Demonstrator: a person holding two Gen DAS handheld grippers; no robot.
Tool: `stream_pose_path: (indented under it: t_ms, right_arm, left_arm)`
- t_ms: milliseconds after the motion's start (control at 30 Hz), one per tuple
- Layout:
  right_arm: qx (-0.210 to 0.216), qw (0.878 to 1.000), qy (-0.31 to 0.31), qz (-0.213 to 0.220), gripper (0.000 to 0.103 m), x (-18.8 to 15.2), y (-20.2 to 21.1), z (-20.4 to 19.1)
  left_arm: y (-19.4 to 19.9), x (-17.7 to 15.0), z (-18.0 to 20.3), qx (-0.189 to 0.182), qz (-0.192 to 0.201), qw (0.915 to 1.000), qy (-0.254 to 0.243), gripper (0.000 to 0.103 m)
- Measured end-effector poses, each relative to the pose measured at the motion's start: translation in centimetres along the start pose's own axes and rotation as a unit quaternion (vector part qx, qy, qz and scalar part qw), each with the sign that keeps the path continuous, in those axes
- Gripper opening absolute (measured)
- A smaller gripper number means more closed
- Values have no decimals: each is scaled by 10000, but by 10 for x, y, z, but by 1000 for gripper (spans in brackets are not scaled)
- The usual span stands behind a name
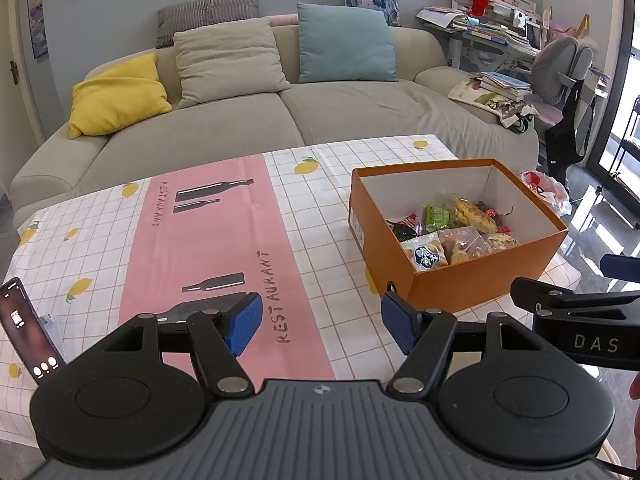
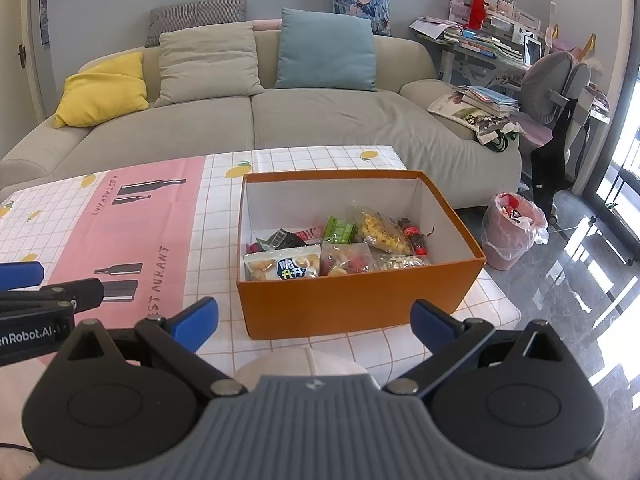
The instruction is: Organize snacks
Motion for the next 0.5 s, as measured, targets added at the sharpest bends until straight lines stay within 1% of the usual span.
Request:
stream_pose_path:
  t_ms: [500]
  right_arm:
    - [-17,9999,-3,146,100,-1,1,2]
  left_arm:
    - [1,-1,2,0,7,10000,9,80]
Point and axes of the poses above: each gripper's, at about its wrist camera, not at the fingertips, and y roughly against the way its jaws point, z to its right, x to its top, the point moved 4 cm from there along -y, roughly the way its jaws point
